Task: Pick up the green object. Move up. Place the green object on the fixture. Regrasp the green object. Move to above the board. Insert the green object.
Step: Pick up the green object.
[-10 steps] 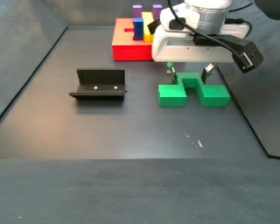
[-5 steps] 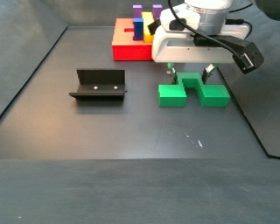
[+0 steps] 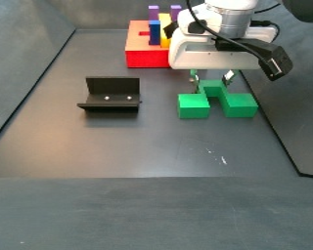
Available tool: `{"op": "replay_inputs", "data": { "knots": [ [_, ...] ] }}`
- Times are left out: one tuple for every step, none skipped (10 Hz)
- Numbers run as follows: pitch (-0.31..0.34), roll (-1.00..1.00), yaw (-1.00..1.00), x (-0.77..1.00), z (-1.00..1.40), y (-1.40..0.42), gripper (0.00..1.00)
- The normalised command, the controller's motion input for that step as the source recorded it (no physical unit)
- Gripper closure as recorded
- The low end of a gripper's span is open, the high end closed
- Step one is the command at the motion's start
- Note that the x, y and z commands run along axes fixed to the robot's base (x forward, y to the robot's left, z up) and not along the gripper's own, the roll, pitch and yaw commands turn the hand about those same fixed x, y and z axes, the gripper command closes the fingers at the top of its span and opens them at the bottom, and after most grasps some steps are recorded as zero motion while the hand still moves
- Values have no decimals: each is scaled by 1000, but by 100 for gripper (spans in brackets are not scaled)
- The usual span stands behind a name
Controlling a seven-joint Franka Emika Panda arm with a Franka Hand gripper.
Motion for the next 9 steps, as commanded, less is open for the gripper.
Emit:
{"op": "replay_inputs", "data": {
  "knots": [
    [0, 0, 0, 0, 0, 0, 100],
    [0, 0, 0, 0, 0, 0, 100],
    [0, 0, 0, 0, 0, 0, 100],
    [0, 0, 0, 0, 0, 0, 100],
    [0, 0, 0, 0, 0, 0, 100],
    [0, 0, 0, 0, 0, 0, 100],
    [0, 0, 0, 0, 0, 0, 100],
    [0, 0, 0, 0, 0, 0, 100],
    [0, 0, 0, 0, 0, 0, 100]
  ]
}}
